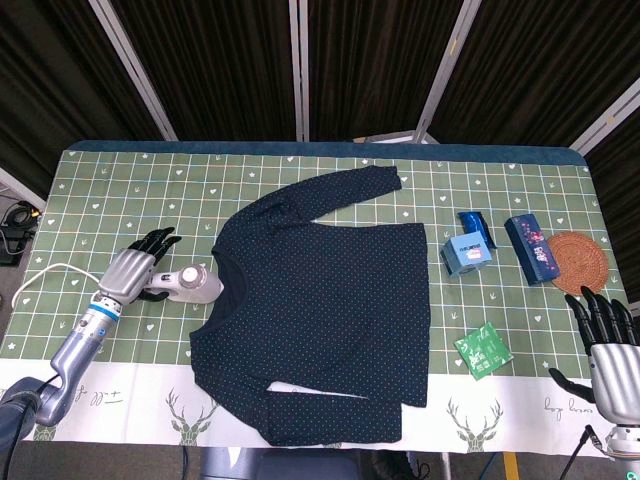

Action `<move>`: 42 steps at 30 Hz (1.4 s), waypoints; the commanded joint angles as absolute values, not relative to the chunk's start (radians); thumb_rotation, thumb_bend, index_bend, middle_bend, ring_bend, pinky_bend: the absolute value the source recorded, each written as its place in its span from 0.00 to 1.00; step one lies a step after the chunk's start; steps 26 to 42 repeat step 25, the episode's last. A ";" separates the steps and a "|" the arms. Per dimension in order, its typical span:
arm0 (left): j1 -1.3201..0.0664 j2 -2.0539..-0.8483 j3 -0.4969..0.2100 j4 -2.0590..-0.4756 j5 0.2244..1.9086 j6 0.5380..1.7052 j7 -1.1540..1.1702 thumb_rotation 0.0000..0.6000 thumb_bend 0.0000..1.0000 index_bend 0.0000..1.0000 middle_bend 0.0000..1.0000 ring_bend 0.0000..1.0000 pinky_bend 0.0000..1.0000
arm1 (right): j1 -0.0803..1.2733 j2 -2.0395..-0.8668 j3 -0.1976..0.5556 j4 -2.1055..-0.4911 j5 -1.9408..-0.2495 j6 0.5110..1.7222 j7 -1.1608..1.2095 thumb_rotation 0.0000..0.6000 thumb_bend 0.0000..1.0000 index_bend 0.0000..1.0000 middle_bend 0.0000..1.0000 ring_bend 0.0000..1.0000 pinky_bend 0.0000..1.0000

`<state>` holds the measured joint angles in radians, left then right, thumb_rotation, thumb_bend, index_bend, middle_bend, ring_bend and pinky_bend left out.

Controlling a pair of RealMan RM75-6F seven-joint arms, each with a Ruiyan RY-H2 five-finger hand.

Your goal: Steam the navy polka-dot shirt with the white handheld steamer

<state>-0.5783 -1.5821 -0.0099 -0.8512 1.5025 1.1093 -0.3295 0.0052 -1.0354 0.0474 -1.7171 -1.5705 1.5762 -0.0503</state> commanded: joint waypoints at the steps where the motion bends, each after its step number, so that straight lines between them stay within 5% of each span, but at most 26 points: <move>1: -0.539 -1.516 -0.032 -0.960 1.491 1.188 -0.277 1.00 0.00 0.06 0.00 0.00 0.16 | 0.001 -1.029 0.043 -1.724 -1.577 1.582 -0.049 1.00 0.00 0.00 0.00 0.00 0.00; 9: -0.415 -1.309 -0.046 -1.301 1.514 1.428 -0.205 1.00 0.00 0.02 0.00 0.00 0.05 | -0.014 -1.007 0.027 -1.749 -1.600 1.597 -0.046 1.00 0.00 0.00 0.00 0.00 0.00; 20: -0.225 -1.070 0.009 -1.778 1.409 1.553 0.184 1.00 0.00 0.00 0.00 0.00 0.00 | -0.023 -1.005 0.026 -1.737 -1.622 1.623 -0.022 1.00 0.00 0.00 0.00 0.00 0.00; 42: -0.170 -1.043 0.048 -1.819 1.443 1.584 0.200 1.00 0.00 0.00 0.00 0.00 0.00 | -0.027 -1.010 0.029 -1.731 -1.629 1.636 -0.024 1.00 0.00 0.00 0.00 0.00 0.00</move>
